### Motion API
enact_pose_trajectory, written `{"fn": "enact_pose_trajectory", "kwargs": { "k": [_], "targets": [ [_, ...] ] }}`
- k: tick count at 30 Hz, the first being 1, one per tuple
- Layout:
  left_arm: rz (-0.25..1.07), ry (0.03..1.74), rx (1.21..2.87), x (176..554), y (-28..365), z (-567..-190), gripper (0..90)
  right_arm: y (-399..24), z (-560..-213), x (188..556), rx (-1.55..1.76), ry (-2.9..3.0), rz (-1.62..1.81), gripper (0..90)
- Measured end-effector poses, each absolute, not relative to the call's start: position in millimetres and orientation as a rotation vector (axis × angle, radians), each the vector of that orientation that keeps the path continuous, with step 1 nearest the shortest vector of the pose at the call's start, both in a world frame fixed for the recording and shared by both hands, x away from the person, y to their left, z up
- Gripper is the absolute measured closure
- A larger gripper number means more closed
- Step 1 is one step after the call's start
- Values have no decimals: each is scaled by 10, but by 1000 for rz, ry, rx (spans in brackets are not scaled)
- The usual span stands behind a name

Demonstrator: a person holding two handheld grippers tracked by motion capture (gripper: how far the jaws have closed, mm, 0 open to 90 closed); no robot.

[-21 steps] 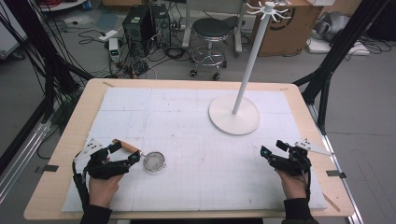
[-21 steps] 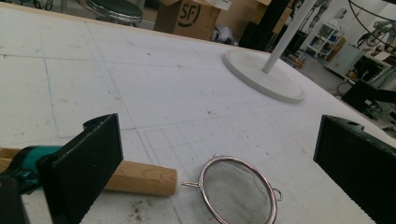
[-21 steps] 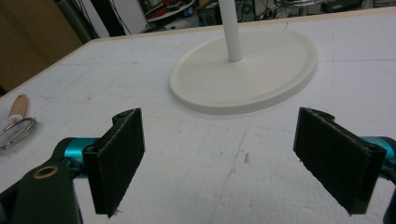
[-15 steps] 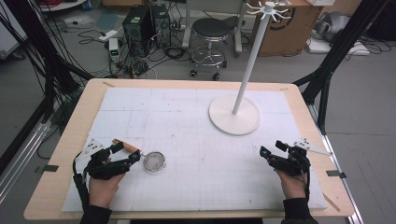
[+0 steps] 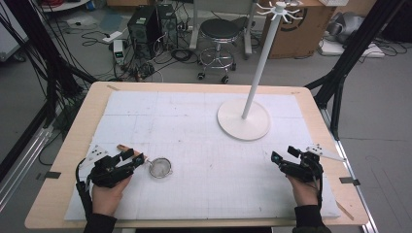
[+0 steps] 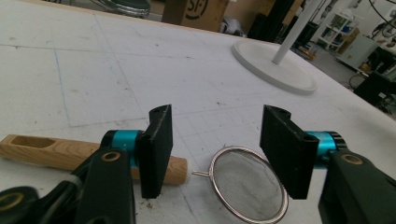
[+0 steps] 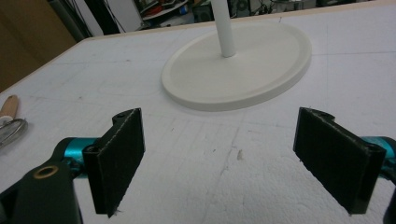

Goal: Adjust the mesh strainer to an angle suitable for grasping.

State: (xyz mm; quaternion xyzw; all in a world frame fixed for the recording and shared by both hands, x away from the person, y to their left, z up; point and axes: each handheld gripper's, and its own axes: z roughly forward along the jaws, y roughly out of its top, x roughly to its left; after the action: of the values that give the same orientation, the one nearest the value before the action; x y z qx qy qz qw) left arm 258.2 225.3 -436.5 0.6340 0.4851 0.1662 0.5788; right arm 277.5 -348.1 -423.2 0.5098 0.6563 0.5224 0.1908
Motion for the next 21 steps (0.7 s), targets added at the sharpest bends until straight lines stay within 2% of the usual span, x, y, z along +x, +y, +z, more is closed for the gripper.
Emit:
{"fn": "enact_pose_trajectory", "kwargs": {
  "k": [5,8,10,12,13,15,16,21],
  "targets": [
    [390,1161,1501,2582,2254,-4371,575,-3496,-4229,2788,1429,1838,1487,160],
    [386,1170,1487,2572,2268,-4397,603,-3481,-4232,2792,1422,1845,1483,160],
    [390,1181,1488,2584,2277,-4410,679,-3448,-4231,2800,1410,1858,1465,162],
    [394,1188,1496,2592,2281,-4420,710,-3445,-4232,2804,1414,1863,1459,162],
    [386,1185,1492,2593,2288,-4426,774,-3434,-4228,2796,1425,1858,1457,162],
    [379,1195,1485,2595,2306,-4439,792,-3431,-4229,2796,1422,1861,1456,162],
    [376,1210,1482,2598,2312,-4447,845,-3423,-4228,2791,1424,1862,1451,162],
    [344,1244,1450,2615,2388,-4479,897,-3409,-4207,2781,1419,1861,1451,164]
  ]
}}
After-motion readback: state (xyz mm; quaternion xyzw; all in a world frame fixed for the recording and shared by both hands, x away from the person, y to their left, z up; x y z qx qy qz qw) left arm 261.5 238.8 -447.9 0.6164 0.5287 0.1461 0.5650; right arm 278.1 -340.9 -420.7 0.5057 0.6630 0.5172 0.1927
